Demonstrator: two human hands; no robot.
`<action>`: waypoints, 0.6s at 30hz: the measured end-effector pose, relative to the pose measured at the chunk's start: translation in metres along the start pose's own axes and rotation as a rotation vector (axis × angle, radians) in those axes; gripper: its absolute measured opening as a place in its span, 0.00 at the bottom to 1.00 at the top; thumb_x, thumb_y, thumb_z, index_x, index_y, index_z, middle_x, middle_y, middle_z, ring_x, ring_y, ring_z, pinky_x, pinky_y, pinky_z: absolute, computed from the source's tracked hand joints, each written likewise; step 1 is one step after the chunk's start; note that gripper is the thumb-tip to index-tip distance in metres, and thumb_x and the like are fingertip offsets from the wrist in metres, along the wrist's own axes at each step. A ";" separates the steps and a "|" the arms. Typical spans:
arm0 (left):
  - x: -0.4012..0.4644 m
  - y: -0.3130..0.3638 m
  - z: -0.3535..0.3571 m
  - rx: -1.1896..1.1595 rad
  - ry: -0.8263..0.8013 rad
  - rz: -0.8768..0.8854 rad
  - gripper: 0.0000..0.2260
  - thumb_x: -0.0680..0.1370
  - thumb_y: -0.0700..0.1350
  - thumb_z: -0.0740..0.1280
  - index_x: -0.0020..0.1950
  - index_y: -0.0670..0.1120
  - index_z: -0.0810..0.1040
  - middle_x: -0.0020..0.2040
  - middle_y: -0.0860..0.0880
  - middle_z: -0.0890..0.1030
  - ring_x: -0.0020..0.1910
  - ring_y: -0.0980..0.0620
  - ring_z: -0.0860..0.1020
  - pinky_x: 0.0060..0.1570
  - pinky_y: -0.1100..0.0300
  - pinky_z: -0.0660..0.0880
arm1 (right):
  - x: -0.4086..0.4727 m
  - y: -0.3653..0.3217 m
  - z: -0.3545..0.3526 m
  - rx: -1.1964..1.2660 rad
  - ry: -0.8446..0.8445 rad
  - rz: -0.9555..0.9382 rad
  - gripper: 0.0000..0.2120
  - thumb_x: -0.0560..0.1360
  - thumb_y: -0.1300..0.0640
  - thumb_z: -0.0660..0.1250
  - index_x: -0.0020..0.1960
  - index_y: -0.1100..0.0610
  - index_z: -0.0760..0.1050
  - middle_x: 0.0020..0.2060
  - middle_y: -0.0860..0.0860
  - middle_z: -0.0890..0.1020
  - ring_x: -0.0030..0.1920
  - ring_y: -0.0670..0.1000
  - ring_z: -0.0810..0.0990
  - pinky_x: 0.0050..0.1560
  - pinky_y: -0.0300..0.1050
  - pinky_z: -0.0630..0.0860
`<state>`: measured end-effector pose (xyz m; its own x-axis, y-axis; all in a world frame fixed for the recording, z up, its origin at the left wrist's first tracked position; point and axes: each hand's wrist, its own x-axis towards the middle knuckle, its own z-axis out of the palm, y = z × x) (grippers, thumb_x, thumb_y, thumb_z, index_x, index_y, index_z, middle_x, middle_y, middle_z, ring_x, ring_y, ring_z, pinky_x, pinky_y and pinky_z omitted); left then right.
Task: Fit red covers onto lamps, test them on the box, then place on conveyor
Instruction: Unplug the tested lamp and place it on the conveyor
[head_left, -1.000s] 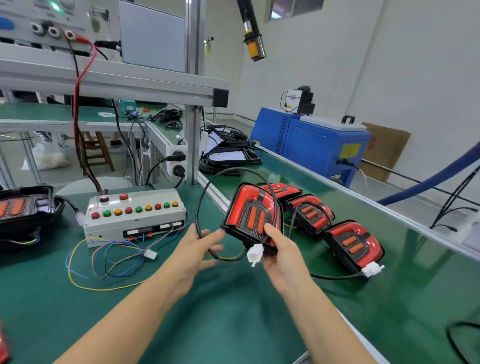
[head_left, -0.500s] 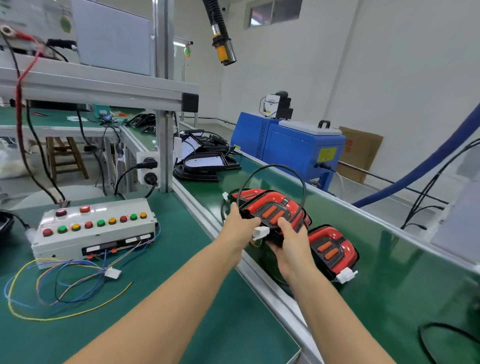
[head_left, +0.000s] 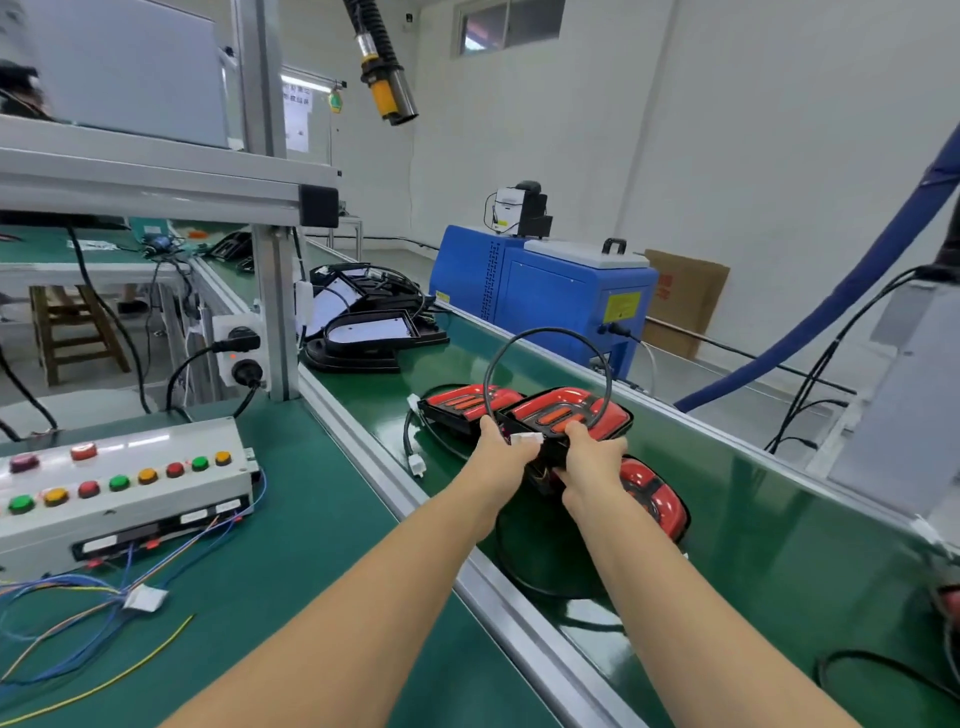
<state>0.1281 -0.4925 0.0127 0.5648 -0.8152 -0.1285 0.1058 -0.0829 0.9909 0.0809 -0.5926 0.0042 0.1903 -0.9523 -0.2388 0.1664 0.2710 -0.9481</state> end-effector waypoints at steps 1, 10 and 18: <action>0.000 0.000 0.001 0.023 0.009 0.013 0.36 0.81 0.47 0.61 0.78 0.49 0.38 0.78 0.46 0.57 0.74 0.45 0.60 0.72 0.50 0.58 | 0.002 -0.001 0.000 -0.011 0.007 -0.004 0.36 0.78 0.58 0.63 0.78 0.54 0.45 0.71 0.60 0.67 0.64 0.63 0.73 0.63 0.63 0.73; 0.002 -0.005 0.011 0.143 -0.026 0.077 0.34 0.82 0.43 0.59 0.78 0.50 0.39 0.79 0.49 0.52 0.74 0.50 0.59 0.70 0.57 0.58 | 0.019 -0.008 0.006 -0.340 0.121 -0.077 0.30 0.81 0.55 0.60 0.75 0.64 0.50 0.71 0.63 0.65 0.65 0.63 0.70 0.59 0.53 0.71; 0.009 -0.014 0.012 0.275 -0.055 0.086 0.35 0.80 0.41 0.62 0.78 0.48 0.41 0.78 0.47 0.55 0.75 0.50 0.58 0.73 0.54 0.56 | 0.013 -0.004 -0.003 -0.834 0.169 -0.273 0.33 0.82 0.56 0.57 0.77 0.69 0.45 0.77 0.62 0.51 0.77 0.61 0.53 0.76 0.52 0.52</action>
<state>0.1219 -0.5056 -0.0023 0.5160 -0.8552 -0.0486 -0.1710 -0.1584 0.9724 0.0795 -0.6067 0.0039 0.0913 -0.9944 0.0526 -0.5850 -0.0963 -0.8053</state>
